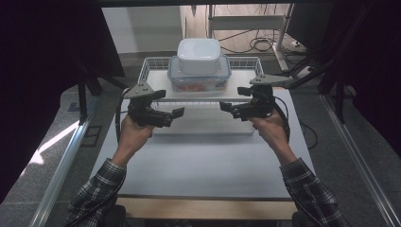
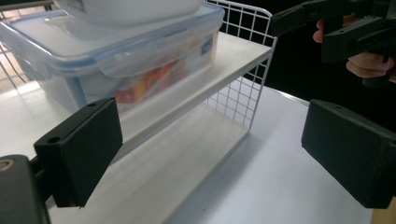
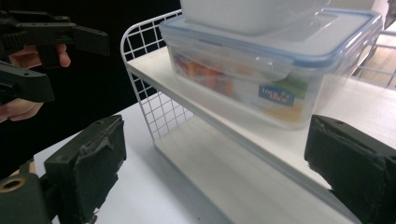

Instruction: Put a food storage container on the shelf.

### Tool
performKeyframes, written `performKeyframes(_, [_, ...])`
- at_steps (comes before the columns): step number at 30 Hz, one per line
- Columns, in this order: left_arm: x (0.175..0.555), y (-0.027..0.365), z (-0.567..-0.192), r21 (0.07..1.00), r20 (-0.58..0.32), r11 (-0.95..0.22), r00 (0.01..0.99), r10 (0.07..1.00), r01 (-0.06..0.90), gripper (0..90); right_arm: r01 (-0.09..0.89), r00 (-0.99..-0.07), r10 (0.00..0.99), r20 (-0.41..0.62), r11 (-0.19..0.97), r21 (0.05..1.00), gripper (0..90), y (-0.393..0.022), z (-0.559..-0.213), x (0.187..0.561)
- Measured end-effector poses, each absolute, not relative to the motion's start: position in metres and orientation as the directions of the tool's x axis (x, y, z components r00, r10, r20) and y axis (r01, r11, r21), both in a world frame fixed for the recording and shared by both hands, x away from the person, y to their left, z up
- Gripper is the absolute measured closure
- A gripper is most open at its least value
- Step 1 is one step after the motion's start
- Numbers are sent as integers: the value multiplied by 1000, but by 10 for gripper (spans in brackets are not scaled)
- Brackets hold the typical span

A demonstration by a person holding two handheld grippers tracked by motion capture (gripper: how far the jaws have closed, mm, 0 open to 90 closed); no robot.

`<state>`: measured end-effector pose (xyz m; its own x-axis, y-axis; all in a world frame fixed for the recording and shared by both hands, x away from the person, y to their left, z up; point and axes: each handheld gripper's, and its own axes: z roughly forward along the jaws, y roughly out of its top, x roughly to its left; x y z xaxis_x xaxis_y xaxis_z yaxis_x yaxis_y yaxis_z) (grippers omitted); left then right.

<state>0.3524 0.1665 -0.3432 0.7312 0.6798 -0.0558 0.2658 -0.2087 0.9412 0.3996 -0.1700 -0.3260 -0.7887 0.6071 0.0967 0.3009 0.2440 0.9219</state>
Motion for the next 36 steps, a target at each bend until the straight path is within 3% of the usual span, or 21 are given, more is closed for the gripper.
performKeyframes(24, [323, 160, -386, 932, -31, -252, 752, 658, 259, 43, 262, -821, 570, 35, 322, 910, 4, -169, -361, 371])
performKeyframes(36, [311, 156, -411, 927, -27, -263, 749, 662, 266, 43, 276, -827, 559, 58, 315, 908, 8, -174, -384, 364])
